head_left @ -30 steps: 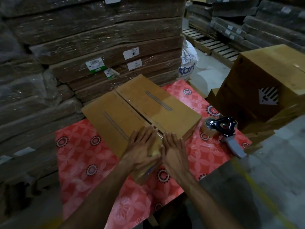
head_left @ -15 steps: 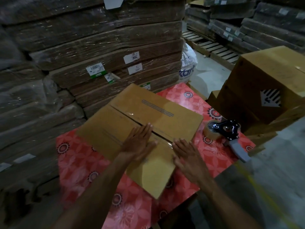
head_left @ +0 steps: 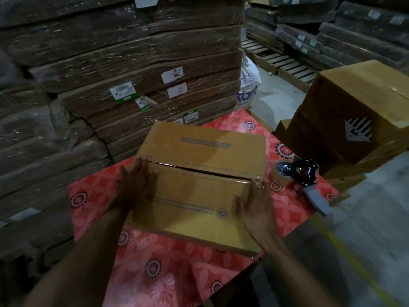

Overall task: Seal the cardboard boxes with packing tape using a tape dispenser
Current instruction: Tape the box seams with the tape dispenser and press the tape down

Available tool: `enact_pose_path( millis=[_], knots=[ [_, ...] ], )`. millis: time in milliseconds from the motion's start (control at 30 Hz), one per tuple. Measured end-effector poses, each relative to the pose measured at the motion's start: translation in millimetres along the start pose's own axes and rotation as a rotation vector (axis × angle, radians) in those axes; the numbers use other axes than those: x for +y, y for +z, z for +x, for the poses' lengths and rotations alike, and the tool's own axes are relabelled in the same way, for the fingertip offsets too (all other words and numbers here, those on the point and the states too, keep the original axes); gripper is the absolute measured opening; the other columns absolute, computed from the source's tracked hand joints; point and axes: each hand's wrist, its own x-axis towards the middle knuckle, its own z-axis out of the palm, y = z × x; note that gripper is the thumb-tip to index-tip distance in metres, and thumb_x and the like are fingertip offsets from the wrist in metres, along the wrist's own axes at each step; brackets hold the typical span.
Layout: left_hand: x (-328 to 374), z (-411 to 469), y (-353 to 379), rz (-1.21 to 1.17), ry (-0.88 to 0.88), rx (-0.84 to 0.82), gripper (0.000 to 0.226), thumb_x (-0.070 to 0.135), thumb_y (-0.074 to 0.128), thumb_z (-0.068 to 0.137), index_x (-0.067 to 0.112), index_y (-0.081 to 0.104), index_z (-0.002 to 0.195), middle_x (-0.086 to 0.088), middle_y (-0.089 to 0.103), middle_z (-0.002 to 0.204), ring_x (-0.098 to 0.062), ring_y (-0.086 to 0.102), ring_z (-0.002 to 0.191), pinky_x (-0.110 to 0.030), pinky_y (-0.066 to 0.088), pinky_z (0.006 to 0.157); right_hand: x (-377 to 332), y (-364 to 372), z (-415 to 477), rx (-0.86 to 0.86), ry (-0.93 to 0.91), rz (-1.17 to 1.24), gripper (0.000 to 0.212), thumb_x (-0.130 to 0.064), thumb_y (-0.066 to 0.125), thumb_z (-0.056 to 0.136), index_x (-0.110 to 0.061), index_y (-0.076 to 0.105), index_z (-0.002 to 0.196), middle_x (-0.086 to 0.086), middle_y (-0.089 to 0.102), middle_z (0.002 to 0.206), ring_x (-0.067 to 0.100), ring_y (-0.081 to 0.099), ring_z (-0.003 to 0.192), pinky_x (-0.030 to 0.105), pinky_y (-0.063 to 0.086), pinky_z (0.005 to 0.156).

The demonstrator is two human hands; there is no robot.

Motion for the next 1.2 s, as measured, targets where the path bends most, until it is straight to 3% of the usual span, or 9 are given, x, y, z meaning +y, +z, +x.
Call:
enact_pose_path(
  millis=[100,233,433,500,567,667,833,967,1200],
  knots=[
    [2.7,-4.1,-6.6,-0.015,-0.119,-0.089,0.075,0.064,0.014,0.101,0.013,0.031,0.154,-0.018,0.029,0.161,-0.040,0.044,0.138,-0.062,0.036,0.104,-1.7,2.3,6.1,-0.096,0.022,0.070,0.069,-0.037,0.049,0.100,-0.004,0.024,0.156,0.015,0.016,0.164,0.031,0.009,0.154,0.044,0.021,0.124],
    [30.6,-36.3,-14.0,-0.194,-0.353,-0.041,0.071,0.061,0.026,0.099,0.014,0.036,0.152,-0.010,0.032,0.160,-0.040,0.046,0.135,-0.059,0.032,0.107,28.0,-10.4,55.5,-0.172,-0.115,0.035,0.068,-0.047,0.047,0.099,-0.015,0.027,0.155,0.009,0.013,0.165,0.039,0.035,0.143,0.050,0.038,0.114],
    [88.8,-119.9,-31.2,-0.063,-0.342,-0.062,0.041,0.049,0.042,0.101,0.013,0.060,0.110,-0.017,0.065,0.111,-0.040,0.068,0.081,-0.040,0.051,0.067,41.7,-26.5,114.9,-0.178,-0.307,-0.220,0.054,-0.044,0.039,0.103,-0.020,0.036,0.152,0.007,0.027,0.163,0.043,0.050,0.126,0.054,0.051,0.094],
    [93.4,-131.5,-28.4,-0.116,-0.320,-0.044,0.035,0.049,0.047,0.099,0.016,0.058,0.093,-0.013,0.068,0.093,-0.038,0.068,0.074,-0.040,0.053,0.070,44.8,-20.6,116.4,-0.138,-0.339,-0.261,0.053,-0.041,0.028,0.104,-0.014,0.042,0.147,0.009,0.038,0.158,0.041,0.048,0.130,0.052,0.048,0.099],
    [89.8,-134.5,-20.9,-0.239,-0.309,-0.005,0.031,0.046,0.054,0.098,0.016,0.060,0.092,-0.018,0.070,0.095,-0.039,0.068,0.079,-0.042,0.049,0.075,54.5,-10.1,116.5,-0.123,-0.362,-0.312,0.063,-0.044,0.012,0.103,-0.011,0.043,0.147,0.012,0.043,0.155,0.034,0.038,0.143,0.051,0.037,0.112],
    [91.4,-136.6,-15.9,-0.318,-0.406,-0.004,0.053,0.046,0.053,0.099,0.005,0.051,0.133,-0.024,0.044,0.149,-0.046,0.064,0.096,-0.041,0.048,0.074,68.8,-4.2,110.3,-0.172,-0.337,-0.319,0.070,-0.051,0.007,0.101,-0.013,0.031,0.155,0.010,0.032,0.162,0.031,0.024,0.151,0.051,0.026,0.119],
    [118.2,-156.2,-8.7,-0.244,-0.444,0.057,0.038,0.041,0.055,0.098,0.008,0.055,0.116,-0.027,0.061,0.120,-0.045,0.065,0.082,-0.046,0.048,0.068,80.3,-21.9,91.3,-0.234,-0.373,-0.320,0.074,-0.053,0.012,0.097,-0.012,0.033,0.155,0.010,0.031,0.162,0.032,0.021,0.152,0.049,0.024,0.121],
    [139.7,-184.1,1.2,-0.311,-0.539,0.110,0.056,0.037,0.061,0.096,0.005,0.047,0.140,-0.019,0.042,0.149,-0.043,0.057,0.118,-0.049,0.050,0.091,81.5,-41.9,63.0,-0.110,-0.437,-0.289,0.063,-0.043,0.030,0.097,-0.008,0.048,0.146,0.015,0.049,0.151,0.039,0.040,0.139,0.046,0.035,0.115],
    [167.0,-193.4,-5.4,-0.289,-0.625,0.110,0.062,0.039,0.049,0.103,-0.002,0.037,0.148,-0.026,0.032,0.156,-0.043,0.043,0.135,-0.050,0.038,0.109,89.0,-45.0,68.7,-0.111,-0.538,-0.305,0.057,-0.040,0.035,0.096,-0.010,0.042,0.144,0.013,0.047,0.143,0.033,0.043,0.120,0.045,0.044,0.100]
  ],
)
